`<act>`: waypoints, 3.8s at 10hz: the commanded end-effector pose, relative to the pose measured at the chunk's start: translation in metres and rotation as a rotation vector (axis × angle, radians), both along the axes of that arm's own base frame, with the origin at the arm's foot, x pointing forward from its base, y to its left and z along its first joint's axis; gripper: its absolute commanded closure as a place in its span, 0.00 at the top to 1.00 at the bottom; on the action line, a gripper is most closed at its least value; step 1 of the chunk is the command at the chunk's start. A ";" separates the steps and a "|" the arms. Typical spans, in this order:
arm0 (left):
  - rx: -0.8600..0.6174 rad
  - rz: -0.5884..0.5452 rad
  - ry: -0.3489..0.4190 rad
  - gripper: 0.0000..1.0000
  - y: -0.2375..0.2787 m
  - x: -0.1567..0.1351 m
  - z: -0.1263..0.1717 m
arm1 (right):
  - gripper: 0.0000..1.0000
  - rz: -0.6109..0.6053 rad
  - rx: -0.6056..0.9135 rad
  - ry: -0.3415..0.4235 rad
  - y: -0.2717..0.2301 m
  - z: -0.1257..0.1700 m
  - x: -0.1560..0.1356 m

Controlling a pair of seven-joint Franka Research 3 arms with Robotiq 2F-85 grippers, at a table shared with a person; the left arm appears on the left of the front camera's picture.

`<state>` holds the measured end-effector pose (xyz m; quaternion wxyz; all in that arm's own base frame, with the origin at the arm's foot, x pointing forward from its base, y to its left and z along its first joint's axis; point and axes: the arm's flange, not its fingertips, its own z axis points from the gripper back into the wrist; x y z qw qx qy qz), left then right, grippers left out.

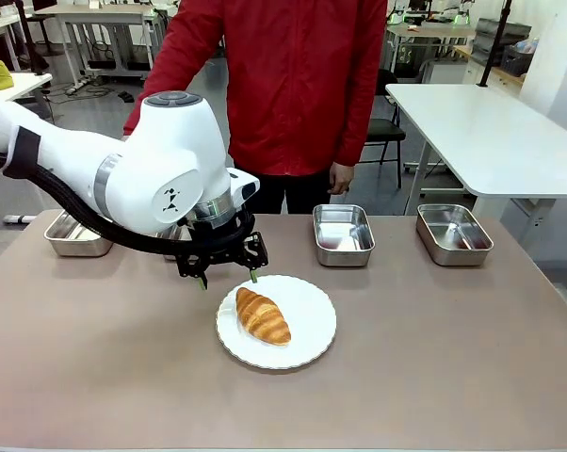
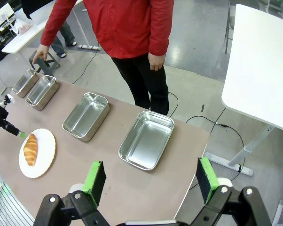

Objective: Place the bread in the container.
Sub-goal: Place the Butter Roll into the Airtight Container indicated by the human.

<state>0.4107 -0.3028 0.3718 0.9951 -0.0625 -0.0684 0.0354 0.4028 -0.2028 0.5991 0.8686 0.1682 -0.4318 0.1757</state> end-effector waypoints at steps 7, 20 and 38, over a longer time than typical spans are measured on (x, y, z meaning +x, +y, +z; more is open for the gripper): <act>-0.014 0.342 0.055 1.00 -0.042 -0.021 -0.001 | 1.00 0.004 0.006 -0.008 0.001 0.001 0.000; 0.041 0.332 0.157 0.80 -0.071 -0.005 -0.059 | 1.00 0.004 0.006 -0.008 0.001 0.001 0.000; -0.158 -0.166 0.157 0.51 0.188 0.006 0.078 | 1.00 0.004 0.006 -0.008 0.001 0.001 0.000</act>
